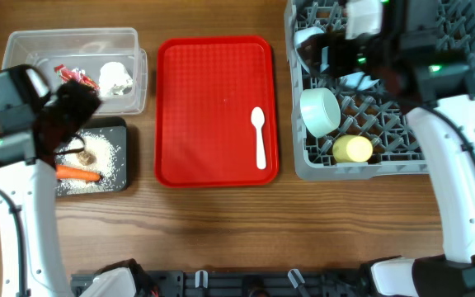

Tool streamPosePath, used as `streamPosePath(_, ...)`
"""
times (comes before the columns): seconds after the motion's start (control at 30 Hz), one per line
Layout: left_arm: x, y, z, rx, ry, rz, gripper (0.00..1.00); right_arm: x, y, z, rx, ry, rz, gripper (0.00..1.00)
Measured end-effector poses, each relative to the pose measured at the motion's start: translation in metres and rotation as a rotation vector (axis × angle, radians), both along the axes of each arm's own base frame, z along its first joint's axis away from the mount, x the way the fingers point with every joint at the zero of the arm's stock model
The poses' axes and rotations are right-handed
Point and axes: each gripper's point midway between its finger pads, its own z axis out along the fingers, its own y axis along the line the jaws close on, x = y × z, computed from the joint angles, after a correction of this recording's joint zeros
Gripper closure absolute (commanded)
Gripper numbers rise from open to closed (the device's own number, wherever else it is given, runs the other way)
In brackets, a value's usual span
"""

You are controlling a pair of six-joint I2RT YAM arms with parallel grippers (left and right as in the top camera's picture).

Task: Sort waste into correct bins and load items into the dishwasher rack
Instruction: 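Move right gripper to the white spoon on the red tray and grasp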

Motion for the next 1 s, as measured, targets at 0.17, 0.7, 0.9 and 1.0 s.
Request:
streamPosePath(0.17,0.008,-0.031,-0.007,0.020,0.013,-0.114,0.00,-0.013,0.052,-0.025,0.021,0.089,0.094,0.00)
streamPosePath(0.7,0.023,-0.057,-0.055,0.001,0.142,-0.194,0.00,-0.030,0.102,-0.220,-0.142,0.624,0.056,0.22)
streamPosePath(0.9,0.032,-0.082,-0.051,0.013,0.102,-0.264,0.00,-0.030,0.092,-0.242,-0.188,0.675,-0.015,0.36)
streamPosePath(1.0,0.034,-0.090,-0.049,0.016,0.089,-0.286,0.00,-0.029,0.090,-0.243,-0.200,0.671,-0.029,0.41)
